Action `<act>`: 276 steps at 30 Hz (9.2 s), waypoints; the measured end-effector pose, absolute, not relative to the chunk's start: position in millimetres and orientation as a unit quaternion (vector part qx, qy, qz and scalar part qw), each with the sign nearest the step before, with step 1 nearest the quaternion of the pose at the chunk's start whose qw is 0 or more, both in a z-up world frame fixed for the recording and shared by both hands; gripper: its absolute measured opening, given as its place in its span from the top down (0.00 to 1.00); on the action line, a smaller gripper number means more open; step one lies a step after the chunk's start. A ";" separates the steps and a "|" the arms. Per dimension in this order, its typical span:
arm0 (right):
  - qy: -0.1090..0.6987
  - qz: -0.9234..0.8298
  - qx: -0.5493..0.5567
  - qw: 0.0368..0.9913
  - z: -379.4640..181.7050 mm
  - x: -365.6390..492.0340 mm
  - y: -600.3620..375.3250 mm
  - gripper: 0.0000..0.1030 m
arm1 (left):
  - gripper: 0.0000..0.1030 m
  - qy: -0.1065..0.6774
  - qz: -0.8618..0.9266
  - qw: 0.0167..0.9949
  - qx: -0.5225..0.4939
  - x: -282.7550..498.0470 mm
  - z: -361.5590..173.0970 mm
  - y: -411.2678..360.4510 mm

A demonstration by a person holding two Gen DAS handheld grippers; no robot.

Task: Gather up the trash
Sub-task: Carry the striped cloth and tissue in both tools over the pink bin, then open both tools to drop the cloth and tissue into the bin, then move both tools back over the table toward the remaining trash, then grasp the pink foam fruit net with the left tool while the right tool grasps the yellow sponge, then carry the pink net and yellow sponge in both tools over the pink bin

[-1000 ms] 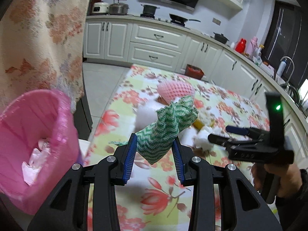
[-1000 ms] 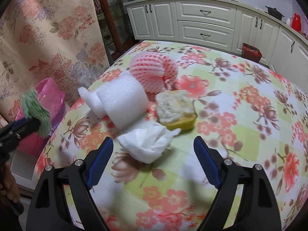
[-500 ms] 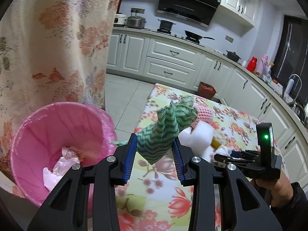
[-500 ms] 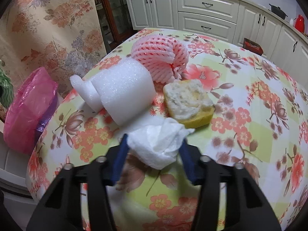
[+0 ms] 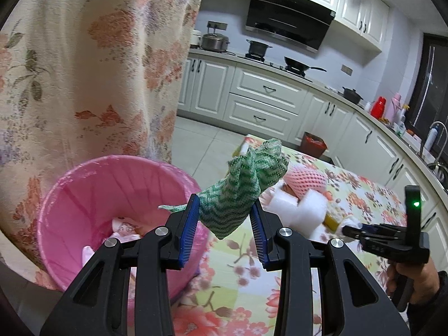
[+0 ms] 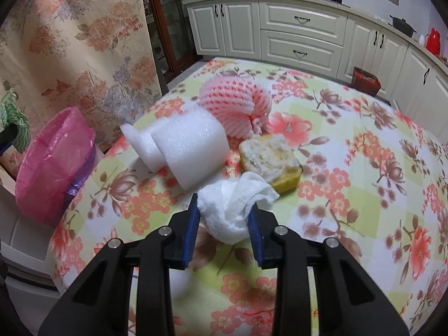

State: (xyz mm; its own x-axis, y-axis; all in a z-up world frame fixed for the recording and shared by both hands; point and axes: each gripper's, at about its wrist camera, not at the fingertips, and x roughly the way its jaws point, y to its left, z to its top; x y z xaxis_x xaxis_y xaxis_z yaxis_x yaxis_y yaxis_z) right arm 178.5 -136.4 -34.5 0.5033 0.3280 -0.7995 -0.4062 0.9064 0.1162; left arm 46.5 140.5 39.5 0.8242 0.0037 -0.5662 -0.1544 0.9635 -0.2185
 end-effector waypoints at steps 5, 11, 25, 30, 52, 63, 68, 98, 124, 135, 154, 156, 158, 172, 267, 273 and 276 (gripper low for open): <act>0.428 0.226 -0.048 0.874 -9.4 172.7 -125.7 0.69 | 0.67 0.280 0.063 0.949 -0.127 36.0 47.4 155.0; 0.402 0.249 -0.057 0.879 19.2 169.8 -101.8 0.69 | 0.67 0.266 0.095 0.951 -0.123 22.5 56.2 175.2; 0.347 0.344 -0.087 0.868 74.3 160.8 7.1 0.69 | 0.67 0.246 0.150 0.950 -0.117 -2.6 67.3 205.4; 0.341 0.376 -0.097 0.856 80.8 155.1 45.9 0.69 | 0.67 0.243 0.161 0.950 -0.116 -6.6 69.3 213.8; 0.349 0.445 -0.127 0.815 70.7 143.7 143.0 0.67 | 0.67 0.245 0.184 0.944 -0.123 -11.4 65.1 235.3; 0.353 0.461 -0.134 0.804 65.2 144.0 157.7 0.60 | 0.65 0.243 0.185 0.943 -0.129 -11.2 64.8 240.3; 0.353 0.456 -0.136 0.806 61.8 144.7 158.4 0.41 | 0.36 0.239 0.191 0.943 -0.134 -11.9 64.1 242.6; 0.381 0.298 -0.075 0.872 38.6 183.3 -11.2 0.27 | 0.32 0.254 0.116 0.953 -0.119 13.2 65.2 176.5; 0.423 0.199 -0.025 0.884 -10.8 207.5 -93.0 0.16 | 0.27 0.287 0.045 0.950 -0.114 43.6 45.5 125.4; 0.434 0.176 -0.023 0.883 -24.9 218.2 -100.5 0.13 | 0.27 0.294 0.041 0.948 -0.114 48.9 40.5 125.0; 0.454 0.132 -0.059 0.879 -56.4 239.4 -148.4 0.20 | 0.27 0.314 0.011 0.944 -0.103 92.1 28.3 102.6; 0.456 0.133 -0.065 0.878 -59.9 240.7 -148.8 0.20 | 0.27 0.320 0.005 0.941 -0.106 101.7 23.9 98.7; 0.460 0.134 -0.070 0.875 -63.7 243.3 -149.3 0.21 | 0.27 0.325 -0.003 0.940 -0.108 110.0 20.5 94.9; 0.476 0.173 -0.078 0.858 -77.3 257.4 -148.5 0.48 | 0.27 0.352 -0.049 0.928 -0.115 174.2 2.2 65.6; 0.340 0.254 -0.061 0.903 75.3 181.9 -79.1 0.55 | 0.82 0.245 0.079 0.953 -0.159 45.8 92.4 176.2; 0.337 0.289 -0.069 0.893 81.4 170.1 -36.4 0.55 | 0.82 0.229 0.133 0.952 -0.155 19.1 95.6 201.5; 0.335 0.310 -0.075 0.886 83.8 163.0 -10.9 0.55 | 0.82 0.226 0.155 0.950 -0.147 11.7 96.4 206.9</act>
State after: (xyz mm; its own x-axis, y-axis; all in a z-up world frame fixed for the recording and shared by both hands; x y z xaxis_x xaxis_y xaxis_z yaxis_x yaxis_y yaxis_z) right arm 163.0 -10.9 83.8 0.5829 0.4988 -0.6414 -0.6000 0.7966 0.0742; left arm 11.7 206.9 96.4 0.8501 0.2282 -0.4745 -0.3612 0.9085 -0.2102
